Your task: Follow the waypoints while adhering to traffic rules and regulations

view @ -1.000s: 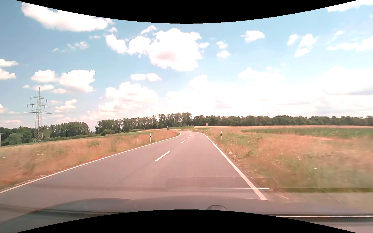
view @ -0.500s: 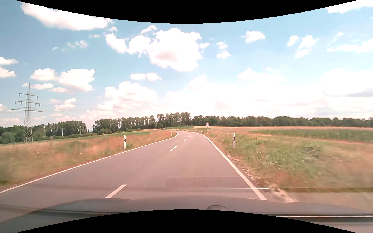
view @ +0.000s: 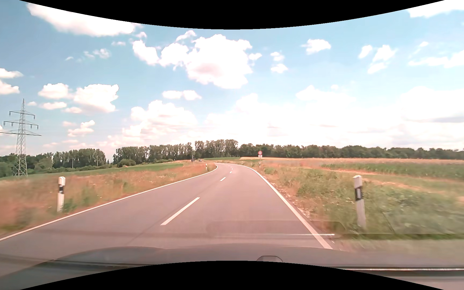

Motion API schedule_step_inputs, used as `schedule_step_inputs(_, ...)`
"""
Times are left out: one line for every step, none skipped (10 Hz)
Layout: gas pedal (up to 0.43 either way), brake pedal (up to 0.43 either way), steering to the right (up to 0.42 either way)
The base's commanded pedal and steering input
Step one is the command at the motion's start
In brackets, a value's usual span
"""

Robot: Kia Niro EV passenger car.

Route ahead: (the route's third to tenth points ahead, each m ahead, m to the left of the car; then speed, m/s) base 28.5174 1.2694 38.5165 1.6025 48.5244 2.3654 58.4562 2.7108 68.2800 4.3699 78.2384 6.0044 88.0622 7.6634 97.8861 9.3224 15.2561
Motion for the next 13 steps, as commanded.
schedule_step_inputs(0.0,0.0,-0.005)
schedule_step_inputs(0.0,0.0,-0.005)
schedule_step_inputs(0.0,0.0,-0.005)
schedule_step_inputs(0.0,0.0,-0.006)
schedule_step_inputs(0.0,0.0,-0.008)
schedule_step_inputs(0.0,0.0,-0.01)
schedule_step_inputs(0.0,0.0,-0.01)
schedule_step_inputs(0.0,0.0,-0.01)
schedule_step_inputs(0.0,0.0,-0.01)
schedule_step_inputs(0.008,0.0,-0.01)
schedule_step_inputs(0.008,0.0,-0.01)
schedule_step_inputs(0.008,0.0,-0.01)
schedule_step_inputs(0.008,0.0,-0.01)
